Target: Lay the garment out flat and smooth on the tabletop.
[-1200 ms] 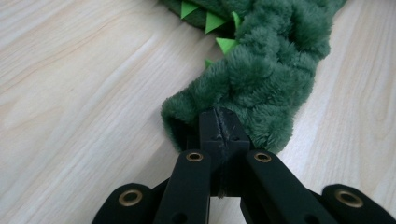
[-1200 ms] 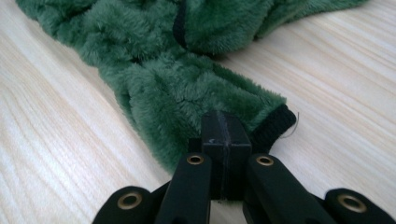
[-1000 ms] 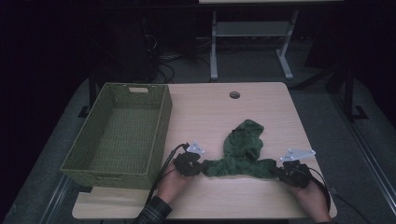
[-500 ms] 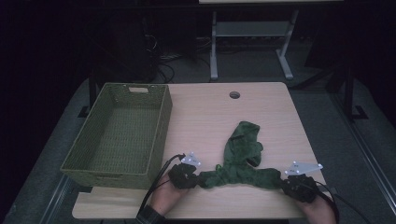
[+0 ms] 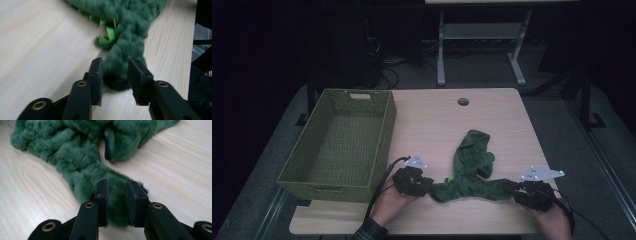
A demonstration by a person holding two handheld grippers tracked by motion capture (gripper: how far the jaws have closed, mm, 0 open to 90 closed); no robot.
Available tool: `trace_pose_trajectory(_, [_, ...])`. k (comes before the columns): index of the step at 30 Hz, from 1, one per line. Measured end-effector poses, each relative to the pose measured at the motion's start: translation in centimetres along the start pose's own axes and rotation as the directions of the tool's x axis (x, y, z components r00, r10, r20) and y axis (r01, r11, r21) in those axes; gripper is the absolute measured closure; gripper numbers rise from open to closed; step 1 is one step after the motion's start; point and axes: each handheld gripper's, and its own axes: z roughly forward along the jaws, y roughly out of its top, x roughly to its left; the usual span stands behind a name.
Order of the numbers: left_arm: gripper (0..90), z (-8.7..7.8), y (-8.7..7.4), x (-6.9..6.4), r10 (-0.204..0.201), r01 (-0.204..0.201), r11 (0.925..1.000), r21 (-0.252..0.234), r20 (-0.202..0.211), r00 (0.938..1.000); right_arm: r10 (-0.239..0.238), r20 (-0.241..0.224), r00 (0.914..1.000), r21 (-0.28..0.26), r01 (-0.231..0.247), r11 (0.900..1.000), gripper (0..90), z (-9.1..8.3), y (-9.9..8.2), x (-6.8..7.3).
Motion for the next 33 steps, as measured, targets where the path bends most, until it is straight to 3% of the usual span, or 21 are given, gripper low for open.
trace_pose_trajectory(5, [55.5,0.1,2.0,0.5,0.024,-0.024,0.9995,-0.019,-0.001,0.9997,-0.007,0.0,1.0,-0.006,0.007,1.0,67.4,0.6,0.7,-0.2])
trace_pose_trajectory(7, [54.6,0.5,3.6,0.8,0.046,-0.046,0.9986,-0.027,0.0,0.999,-0.004,-0.004,1.0,0.0,0.004,1.0,66.4,1.2,1.0,-0.1])
trace_pose_trajectory(9, [54.6,0.7,4.2,1.0,0.055,-0.055,0.9981,-0.028,0.001,0.9985,-0.005,-0.005,1.0,-0.002,0.005,1.0,66.4,1.3,1.0,-0.1])
trace_pose_trajectory(12, [54.1,1.4,6.2,1.6,0.075,-0.075,0.9964,-0.039,-0.003,0.9972,-0.005,-0.015,0.9999,0.001,0.005,1.0,65.2,1.7,1.3,-0.1])
trace_pose_trajectory(21, [51.9,3.7,10.0,3.2,0.122,-0.123,0.9913,-0.049,-0.012,0.9925,0.008,-0.028,0.9996,0.007,-0.008,0.9999,64.0,2.4,1.8,0.1])
trace_pose_trajectory(25, [51.9,5.0,11.3,4.0,0.115,-0.115,0.992,-0.053,0.009,0.9933,0.001,-0.027,0.9996,0.011,-0.001,0.9999,63.7,2.5,1.7,0.2])
trace_pose_trajectory(33, [51.8,7.4,12.7,5.2,0.115,-0.114,0.993,-0.029,0.01,0.9933,0.014,-0.026,0.9996,0.012,-0.014,0.9998,63.7,2.4,1.6,0.1])
